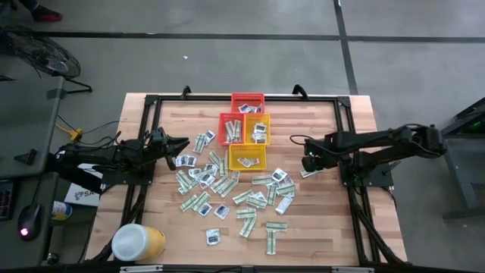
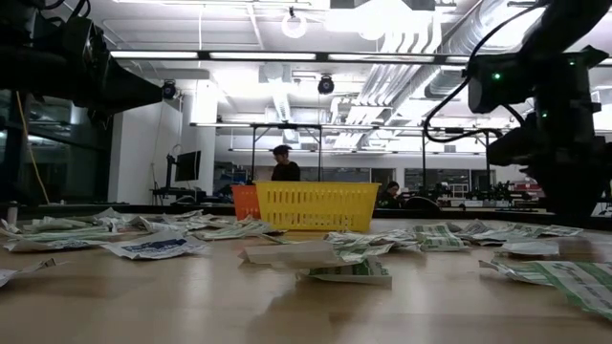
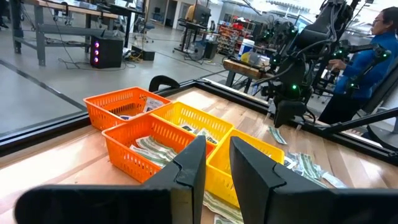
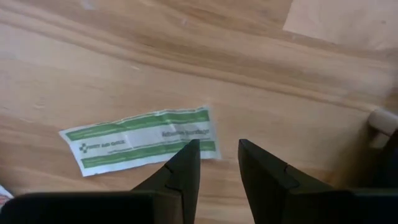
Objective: Pick & Place First Aid Supplies
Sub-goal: Put the bandage into the bottom orange bin
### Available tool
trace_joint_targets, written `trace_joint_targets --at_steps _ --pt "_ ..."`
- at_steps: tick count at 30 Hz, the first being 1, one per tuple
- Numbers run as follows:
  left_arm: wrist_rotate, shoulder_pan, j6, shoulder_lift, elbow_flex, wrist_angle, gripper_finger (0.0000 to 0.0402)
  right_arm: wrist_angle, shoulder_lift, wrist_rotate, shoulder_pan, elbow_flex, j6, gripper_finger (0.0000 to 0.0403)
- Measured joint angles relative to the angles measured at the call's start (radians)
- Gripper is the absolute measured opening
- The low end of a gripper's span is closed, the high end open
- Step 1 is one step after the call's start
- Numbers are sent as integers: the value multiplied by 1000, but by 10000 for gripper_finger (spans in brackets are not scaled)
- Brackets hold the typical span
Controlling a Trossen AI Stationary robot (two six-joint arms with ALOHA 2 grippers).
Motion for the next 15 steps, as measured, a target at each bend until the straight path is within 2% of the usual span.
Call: trace_joint_targets --at_steps 15 --pt "0 0 0 0 0 0 73 84 125 -49 -5 5 -75 103"
